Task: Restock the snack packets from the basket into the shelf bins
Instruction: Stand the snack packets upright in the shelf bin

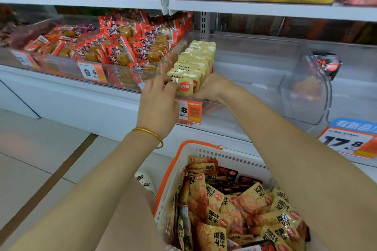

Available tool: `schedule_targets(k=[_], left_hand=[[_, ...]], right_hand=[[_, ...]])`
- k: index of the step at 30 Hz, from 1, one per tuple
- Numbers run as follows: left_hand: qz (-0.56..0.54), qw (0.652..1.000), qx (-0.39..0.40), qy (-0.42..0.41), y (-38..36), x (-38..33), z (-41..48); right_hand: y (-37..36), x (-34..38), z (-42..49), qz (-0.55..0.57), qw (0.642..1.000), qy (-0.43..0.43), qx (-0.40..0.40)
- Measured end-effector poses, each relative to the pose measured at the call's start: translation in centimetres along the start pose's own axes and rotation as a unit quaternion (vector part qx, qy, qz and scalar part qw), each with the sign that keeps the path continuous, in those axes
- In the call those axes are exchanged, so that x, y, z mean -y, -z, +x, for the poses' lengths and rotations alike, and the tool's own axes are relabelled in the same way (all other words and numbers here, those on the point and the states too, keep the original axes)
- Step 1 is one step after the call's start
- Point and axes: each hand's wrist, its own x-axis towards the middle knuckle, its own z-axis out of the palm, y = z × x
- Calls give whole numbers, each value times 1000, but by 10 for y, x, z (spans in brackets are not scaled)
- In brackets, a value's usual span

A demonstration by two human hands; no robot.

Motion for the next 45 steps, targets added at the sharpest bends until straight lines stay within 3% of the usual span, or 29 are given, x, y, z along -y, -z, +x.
schedule_targets(k=[7, 11, 14, 21, 24, 27, 30, 35, 40, 45], left_hand=[[-20, 999, -44, -17, 4, -15, -19], [-42, 995, -66, -62, 4, -37, -37], [-62, 991, -39, -110, -7, -48, -58], [-9, 972, 166, -168, -67, -45, -96], [-13, 963, 230, -141, -87, -41, -98], [-17, 957, 275, -89, -102, -40, -97], [-42, 954, 296, -26, -111, -36, -94], [-55, 949, 312, 5, -114, -34, -92], [-58, 940, 335, 3, -113, -35, -95], [-92, 922, 374, 26, -114, -36, -97]], right_hand=[[17, -7, -28, 165, 985, -23, -45], [25, -8, -77, 215, 962, 62, -156], [12, -24, -122, 252, 953, 90, -140], [-93, -137, -121, 145, 978, -131, 73], [-149, -180, -102, 113, 963, -203, 138], [-194, -202, -94, 161, 927, -285, 185], [-225, -213, -90, 226, 895, -330, 197], [-237, -225, -92, 332, 853, -376, 144], [-229, -224, -102, 343, 873, -322, 129], [-176, -209, -120, 279, 943, -173, 56]])
